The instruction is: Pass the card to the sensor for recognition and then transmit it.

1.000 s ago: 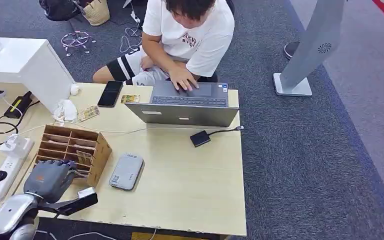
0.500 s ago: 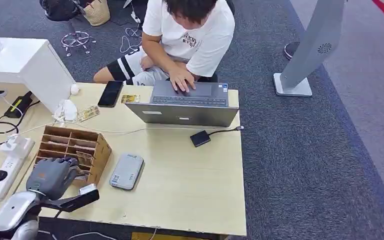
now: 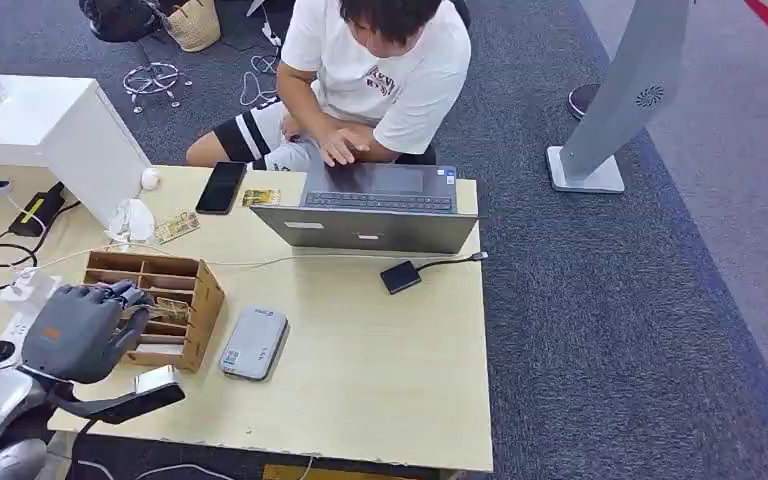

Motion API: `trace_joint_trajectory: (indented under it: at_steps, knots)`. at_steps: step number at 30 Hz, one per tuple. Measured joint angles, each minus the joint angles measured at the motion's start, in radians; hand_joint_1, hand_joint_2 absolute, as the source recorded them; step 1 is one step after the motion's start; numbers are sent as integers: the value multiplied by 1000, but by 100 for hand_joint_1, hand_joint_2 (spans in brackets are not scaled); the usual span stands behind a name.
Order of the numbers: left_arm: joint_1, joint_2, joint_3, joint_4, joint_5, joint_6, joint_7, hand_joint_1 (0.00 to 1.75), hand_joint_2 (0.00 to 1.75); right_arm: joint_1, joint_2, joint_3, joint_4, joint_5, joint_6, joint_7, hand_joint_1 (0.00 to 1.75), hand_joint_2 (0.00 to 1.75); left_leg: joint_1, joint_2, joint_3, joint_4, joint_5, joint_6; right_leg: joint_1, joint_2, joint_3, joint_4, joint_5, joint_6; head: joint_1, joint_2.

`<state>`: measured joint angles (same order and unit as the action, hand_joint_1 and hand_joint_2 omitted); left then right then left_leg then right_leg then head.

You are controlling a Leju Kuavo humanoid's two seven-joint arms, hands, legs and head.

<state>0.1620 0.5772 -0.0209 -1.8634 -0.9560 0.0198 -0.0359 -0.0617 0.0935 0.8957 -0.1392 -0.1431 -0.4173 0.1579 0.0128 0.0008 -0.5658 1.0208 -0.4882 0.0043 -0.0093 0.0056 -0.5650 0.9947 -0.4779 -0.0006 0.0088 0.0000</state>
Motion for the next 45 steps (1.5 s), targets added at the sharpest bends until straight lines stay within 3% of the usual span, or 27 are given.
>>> trace_joint_trajectory:
  at_steps: [7,11,19,24,33,41,42,45]
  knots:
    - [-78,13,14,-24,6,-18,-9,175,175,-1,0,0,0,3,5,1,0,175,0,-1,1,0,1,-1,0,-1,1,0,1,0,0,0]
    - [-193,-11,5,21,-73,57,-18,175,175,-1,0,2,0,29,21,-2,0,175,0,-2,1,1,2,0,0,-2,0,0,2,0,0,0]
    - [-625,-71,-74,437,-168,189,-17,175,175,-14,-6,27,0,57,53,-18,0,175,0,-3,0,1,7,-2,0,-2,0,0,7,-2,0,0]
    - [-770,-91,-114,638,-217,224,-11,175,175,-15,-11,38,0,65,73,-11,0,175,0,0,0,1,7,-2,0,1,-2,0,8,-2,0,0]
    - [-874,-155,-159,884,-257,299,6,175,175,-15,-15,47,0,55,71,-16,0,175,0,0,-1,1,7,-2,0,0,-2,0,8,-2,0,0]
    - [-889,-176,-172,952,-258,302,6,175,175,-14,-16,48,0,55,68,-17,0,175,0,2,-1,1,7,-2,0,2,-3,0,8,-1,0,0]
    - [-892,-177,-172,956,-255,305,6,0,175,-14,-16,48,0,55,67,-17,0,175,0,1,-1,1,7,-2,0,2,-3,0,8,-1,0,0]
    - [-890,-179,-172,961,-235,320,4,0,175,-14,-17,48,0,54,67,-19,0,175,0,1,-2,1,7,-2,0,2,-3,0,8,-1,0,0]
